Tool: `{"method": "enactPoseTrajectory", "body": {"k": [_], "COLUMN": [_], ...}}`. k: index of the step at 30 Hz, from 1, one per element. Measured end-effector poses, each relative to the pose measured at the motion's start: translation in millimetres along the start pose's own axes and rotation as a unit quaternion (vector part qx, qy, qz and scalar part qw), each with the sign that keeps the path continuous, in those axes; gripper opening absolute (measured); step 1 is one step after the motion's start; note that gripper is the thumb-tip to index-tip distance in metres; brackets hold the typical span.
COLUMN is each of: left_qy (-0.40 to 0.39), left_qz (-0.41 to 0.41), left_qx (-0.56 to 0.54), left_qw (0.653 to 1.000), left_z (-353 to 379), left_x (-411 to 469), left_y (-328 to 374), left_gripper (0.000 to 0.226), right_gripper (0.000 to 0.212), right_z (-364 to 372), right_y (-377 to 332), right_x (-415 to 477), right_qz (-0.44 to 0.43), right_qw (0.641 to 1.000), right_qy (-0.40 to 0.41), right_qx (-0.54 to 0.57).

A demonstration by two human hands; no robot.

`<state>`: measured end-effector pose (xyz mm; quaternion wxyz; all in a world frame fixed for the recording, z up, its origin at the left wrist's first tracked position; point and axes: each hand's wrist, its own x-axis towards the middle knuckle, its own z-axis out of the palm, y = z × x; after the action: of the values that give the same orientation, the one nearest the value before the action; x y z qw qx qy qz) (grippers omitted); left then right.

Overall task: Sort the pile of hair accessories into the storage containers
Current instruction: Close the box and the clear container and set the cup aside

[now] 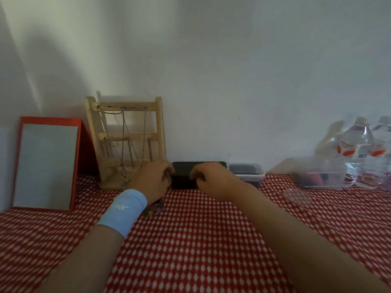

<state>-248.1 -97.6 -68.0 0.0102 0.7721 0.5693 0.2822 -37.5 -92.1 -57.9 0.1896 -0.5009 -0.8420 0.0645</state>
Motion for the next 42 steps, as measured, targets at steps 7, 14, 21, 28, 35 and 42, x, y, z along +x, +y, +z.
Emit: {"method": "enactPoseTrajectory", "body": {"k": [7, 14, 21, 28, 35, 42], "left_qy": [-0.154, -0.129, -0.099, -0.107, -0.072, -0.088], "left_qz": [-0.124, -0.09, 0.019, 0.068, 0.06, 0.053], "left_qx": [0.043, -0.006, -0.042, -0.116, -0.186, -0.234], "left_qw": [0.979, 0.988, 0.994, 0.985, 0.978, 0.967], "left_z": [-13, 8, 47, 93, 117, 126], "left_x": [-47, -39, -12, 2, -9, -15], "left_y": [-13, -2, 68, 129, 135, 125], "left_gripper": [0.077, 0.068, 0.06, 0.067, 0.075, 0.074], "right_gripper": [0.04, 0.035, 0.031, 0.033, 0.046, 0.049], "right_z": [49, 45, 7, -11, -10, -12], "right_y": [-45, -41, 29, 99, 129, 127], "right_x": [4, -16, -58, -104, -121, -117], "right_qz": [0.02, 0.035, 0.097, 0.139, 0.339, 0.362], "right_qw": [0.993, 0.989, 0.992, 0.977, 0.93, 0.927], "right_qy": [-0.091, -0.059, 0.032, 0.128, 0.06, 0.044], "right_qx": [0.067, 0.134, 0.075, -0.099, -0.129, -0.089]}}
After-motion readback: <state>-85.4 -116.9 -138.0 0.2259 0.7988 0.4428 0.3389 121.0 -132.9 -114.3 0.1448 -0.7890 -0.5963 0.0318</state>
